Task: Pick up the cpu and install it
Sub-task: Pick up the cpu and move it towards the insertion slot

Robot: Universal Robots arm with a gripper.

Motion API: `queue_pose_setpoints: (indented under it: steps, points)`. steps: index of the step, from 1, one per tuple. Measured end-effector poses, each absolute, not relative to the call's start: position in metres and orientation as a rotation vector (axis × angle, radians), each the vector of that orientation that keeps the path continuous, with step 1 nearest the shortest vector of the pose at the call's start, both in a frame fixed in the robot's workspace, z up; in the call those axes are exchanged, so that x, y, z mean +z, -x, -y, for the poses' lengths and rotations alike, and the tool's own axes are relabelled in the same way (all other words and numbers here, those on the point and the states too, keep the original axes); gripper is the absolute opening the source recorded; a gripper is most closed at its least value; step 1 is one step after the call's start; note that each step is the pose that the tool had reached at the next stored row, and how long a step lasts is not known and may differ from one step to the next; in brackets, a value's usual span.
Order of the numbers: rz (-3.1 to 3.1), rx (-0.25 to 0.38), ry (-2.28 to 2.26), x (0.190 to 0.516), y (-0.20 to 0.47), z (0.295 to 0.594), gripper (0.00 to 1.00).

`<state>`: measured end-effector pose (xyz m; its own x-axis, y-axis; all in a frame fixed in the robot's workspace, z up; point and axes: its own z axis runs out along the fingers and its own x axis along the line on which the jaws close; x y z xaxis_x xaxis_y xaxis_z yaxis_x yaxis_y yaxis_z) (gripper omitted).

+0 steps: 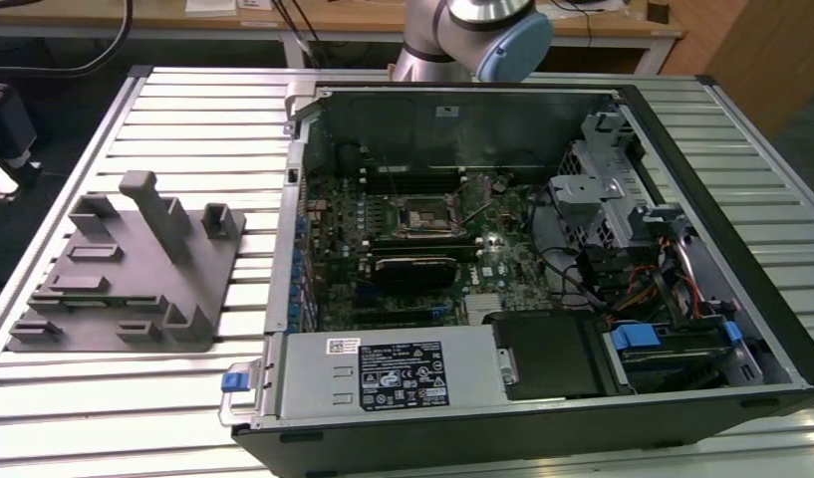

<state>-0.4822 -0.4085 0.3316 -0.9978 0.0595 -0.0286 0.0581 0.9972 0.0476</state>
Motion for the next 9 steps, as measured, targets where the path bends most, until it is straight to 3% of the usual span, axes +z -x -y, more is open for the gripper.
queue_pose_setpoints:
  steps: [9]
  points:
    - [-3.109, 0.073, -0.091, 0.345, 0.482, 0.409, 0.54]
